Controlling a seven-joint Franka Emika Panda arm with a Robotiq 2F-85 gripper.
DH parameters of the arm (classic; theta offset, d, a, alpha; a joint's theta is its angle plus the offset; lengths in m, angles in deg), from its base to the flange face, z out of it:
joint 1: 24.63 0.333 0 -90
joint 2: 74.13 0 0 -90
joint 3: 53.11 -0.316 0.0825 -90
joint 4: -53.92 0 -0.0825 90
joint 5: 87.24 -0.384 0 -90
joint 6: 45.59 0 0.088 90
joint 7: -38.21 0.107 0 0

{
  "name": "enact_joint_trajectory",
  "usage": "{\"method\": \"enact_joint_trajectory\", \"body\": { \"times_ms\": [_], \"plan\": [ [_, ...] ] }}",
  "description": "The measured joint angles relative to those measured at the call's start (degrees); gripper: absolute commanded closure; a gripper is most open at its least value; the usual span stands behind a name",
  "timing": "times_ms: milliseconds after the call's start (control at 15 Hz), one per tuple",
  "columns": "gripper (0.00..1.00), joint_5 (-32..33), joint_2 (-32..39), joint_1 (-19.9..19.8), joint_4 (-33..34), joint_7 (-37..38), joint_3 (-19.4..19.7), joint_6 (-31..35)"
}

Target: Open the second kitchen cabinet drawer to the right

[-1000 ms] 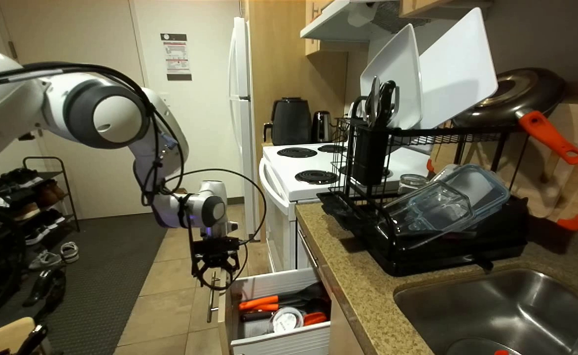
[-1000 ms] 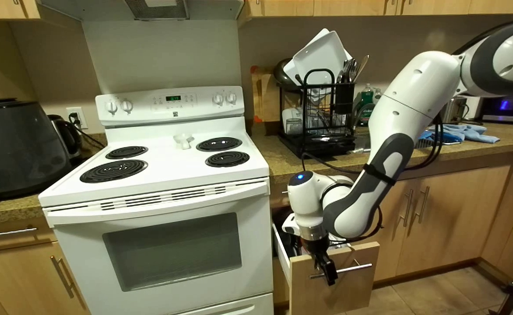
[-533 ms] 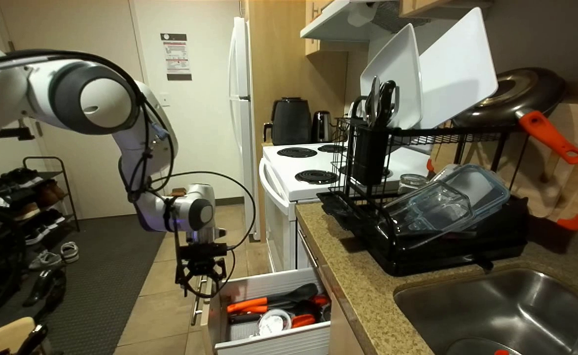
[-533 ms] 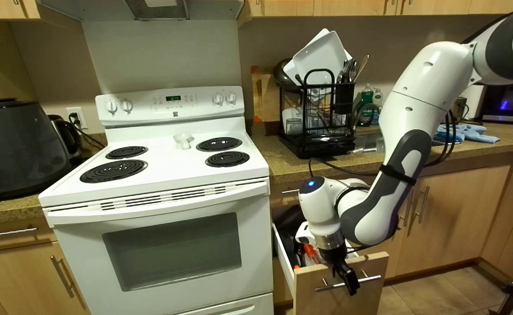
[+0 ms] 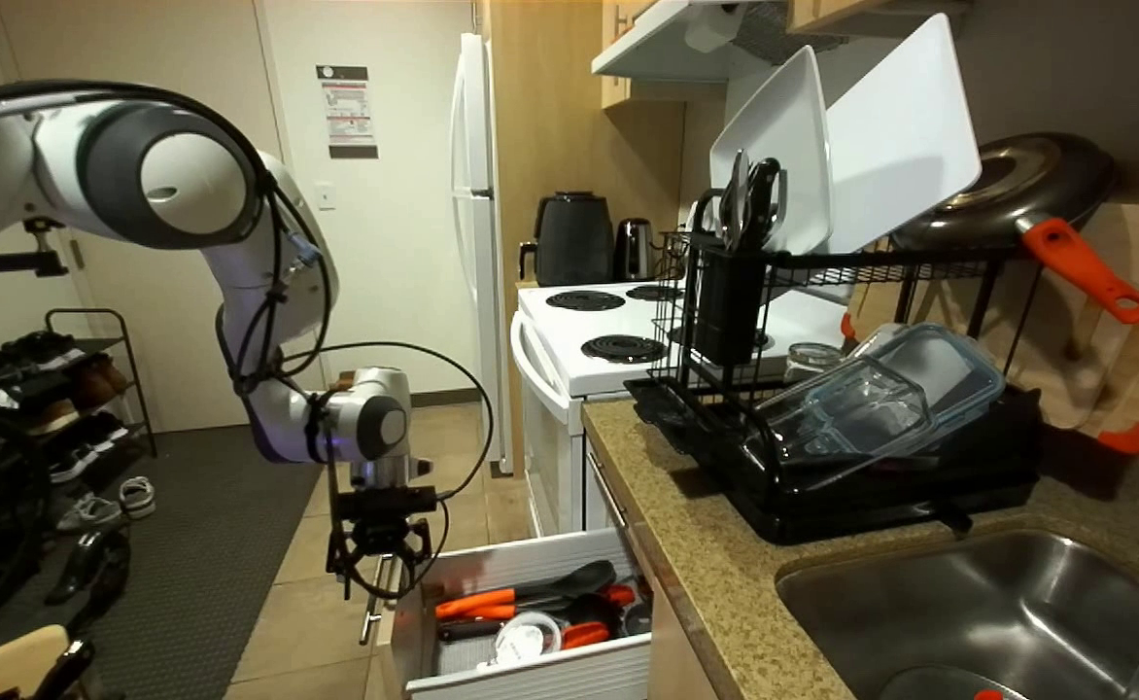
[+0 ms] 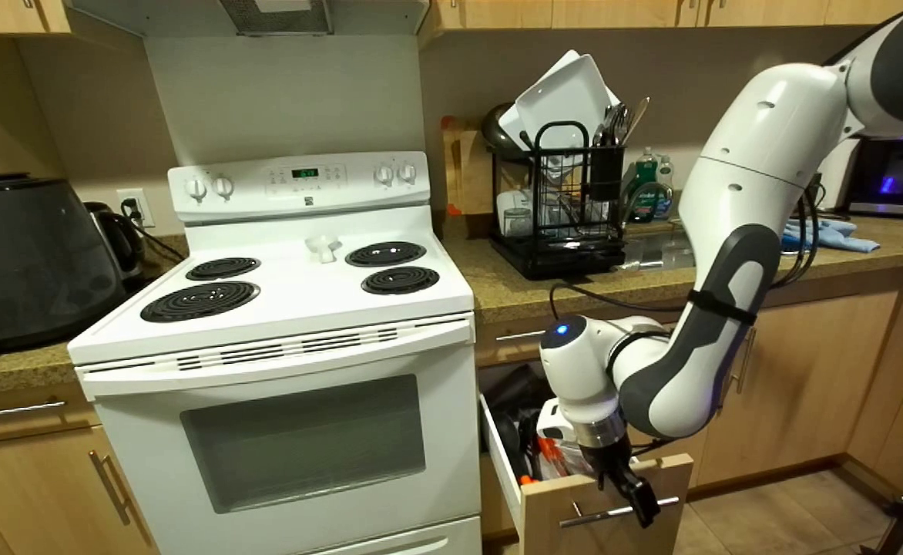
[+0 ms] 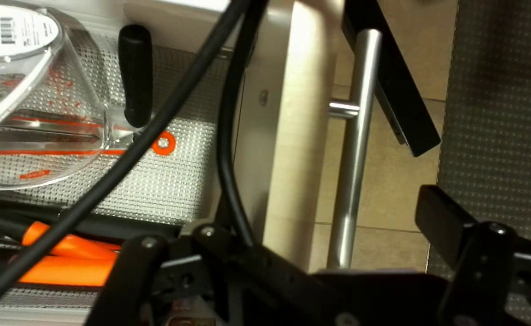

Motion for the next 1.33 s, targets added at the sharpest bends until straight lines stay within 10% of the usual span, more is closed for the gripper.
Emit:
{"method": "enact_joint_trajectory", "body": {
  "times_ms": [667,1333],
  "plan": [
    [0.0,16.0,-3.5,11.8,0.2,19.0,13.8,8.2],
    [0.0,15.8,-14.3,6.7,-1.6,18.7,9.5,8.0]
  ]
}}
